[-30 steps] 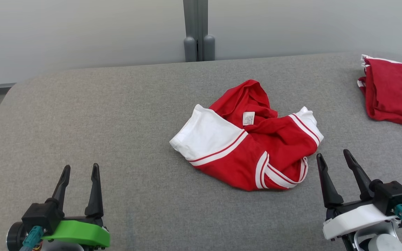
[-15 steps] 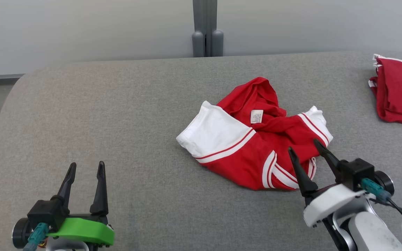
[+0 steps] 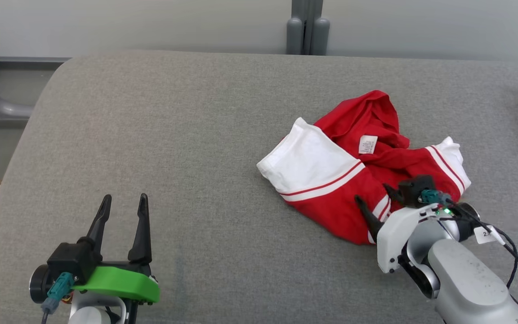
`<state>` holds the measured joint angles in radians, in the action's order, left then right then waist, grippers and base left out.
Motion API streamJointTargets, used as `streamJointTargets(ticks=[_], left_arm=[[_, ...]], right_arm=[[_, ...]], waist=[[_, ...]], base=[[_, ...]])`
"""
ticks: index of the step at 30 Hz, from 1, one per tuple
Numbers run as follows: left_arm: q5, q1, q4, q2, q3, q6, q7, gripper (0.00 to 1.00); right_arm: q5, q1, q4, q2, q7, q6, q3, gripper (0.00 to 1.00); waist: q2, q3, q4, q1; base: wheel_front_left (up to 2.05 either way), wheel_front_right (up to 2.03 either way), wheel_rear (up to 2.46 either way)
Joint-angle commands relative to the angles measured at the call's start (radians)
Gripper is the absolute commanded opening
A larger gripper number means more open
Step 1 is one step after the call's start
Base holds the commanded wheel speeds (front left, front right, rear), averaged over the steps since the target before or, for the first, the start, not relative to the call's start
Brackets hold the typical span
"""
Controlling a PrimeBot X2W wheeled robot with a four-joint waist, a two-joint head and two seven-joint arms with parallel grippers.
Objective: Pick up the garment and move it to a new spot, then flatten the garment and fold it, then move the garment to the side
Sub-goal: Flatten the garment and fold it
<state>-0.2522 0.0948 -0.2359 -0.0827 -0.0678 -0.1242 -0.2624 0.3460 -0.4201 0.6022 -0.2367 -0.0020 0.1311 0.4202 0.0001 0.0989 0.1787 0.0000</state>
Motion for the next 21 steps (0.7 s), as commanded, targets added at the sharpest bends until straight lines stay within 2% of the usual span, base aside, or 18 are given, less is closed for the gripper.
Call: streamJointTargets(ticks=[1, 2, 3, 4, 10, 14, 18, 19, 21], left_arm=[[-0.004, 0.014, -0.004, 0.001, 0.001, -0.003, -0.003, 1.00], [-0.003, 0.015, -0.004, 0.002, 0.002, -0.003, -0.003, 1.00], [-0.002, 0.015, -0.004, 0.003, 0.002, -0.003, -0.003, 1.00], [-0.002, 0.015, -0.004, 0.003, 0.003, -0.003, -0.003, 1.00], [0.005, -0.002, -0.008, 0.004, 0.015, -0.004, -0.003, 1.00], [0.007, -0.016, -0.008, 0.002, 0.021, -0.005, -0.003, 1.00], [0.008, -0.027, -0.001, 0.003, 0.026, -0.004, -0.003, 1.00], [0.008, -0.031, 0.001, 0.005, 0.027, -0.004, -0.003, 1.00], [0.008, -0.032, 0.003, 0.007, 0.027, -0.004, -0.003, 1.00]], right_arm=[[0.014, -0.013, 0.025, -0.006, 0.010, -0.001, 0.023, 1.00], [0.030, -0.019, 0.039, -0.007, 0.016, -0.001, 0.034, 1.00], [0.051, -0.023, 0.047, -0.006, 0.012, -0.001, 0.051, 0.47], [0.069, -0.027, 0.050, -0.005, 0.001, -0.001, 0.060, 0.00], [0.107, -0.042, 0.043, -0.044, -0.099, -0.001, 0.129, 0.00], [0.064, -0.014, -0.008, -0.113, -0.205, -0.001, 0.160, 0.00], [0.010, 0.062, -0.112, -0.195, -0.252, -0.001, 0.161, 0.00], [-0.035, 0.112, -0.183, -0.242, -0.259, -0.001, 0.173, 0.00], [-0.050, 0.177, -0.245, -0.276, -0.263, -0.001, 0.176, 0.00]], waist=[[-0.0001, 0.017, 0.021, 0.0000], [-0.0001, 0.018, 0.022, 0.0000], [-0.0001, 0.018, 0.024, 0.0000], [-0.0001, 0.018, 0.024, 0.0000], [-0.0001, 0.001, -0.005, 0.0000], [-0.0001, -0.018, -0.035, 0.0000], [-0.0001, -0.025, -0.069, 0.0000], [-0.0001, -0.024, -0.085, 0.0000], [-0.0001, -0.021, -0.099, 0.0000]], base=[[0.00, 0.00, 0.00], [0.00, 0.00, 0.00], [0.00, 0.00, 0.00], [0.00, 0.00, 0.00], [0.00, 0.00, 0.00], [0.00, 0.00, 0.00], [0.00, 0.00, 0.00], [0.00, 0.00, 0.00], [0.00, 0.00, 0.00]])
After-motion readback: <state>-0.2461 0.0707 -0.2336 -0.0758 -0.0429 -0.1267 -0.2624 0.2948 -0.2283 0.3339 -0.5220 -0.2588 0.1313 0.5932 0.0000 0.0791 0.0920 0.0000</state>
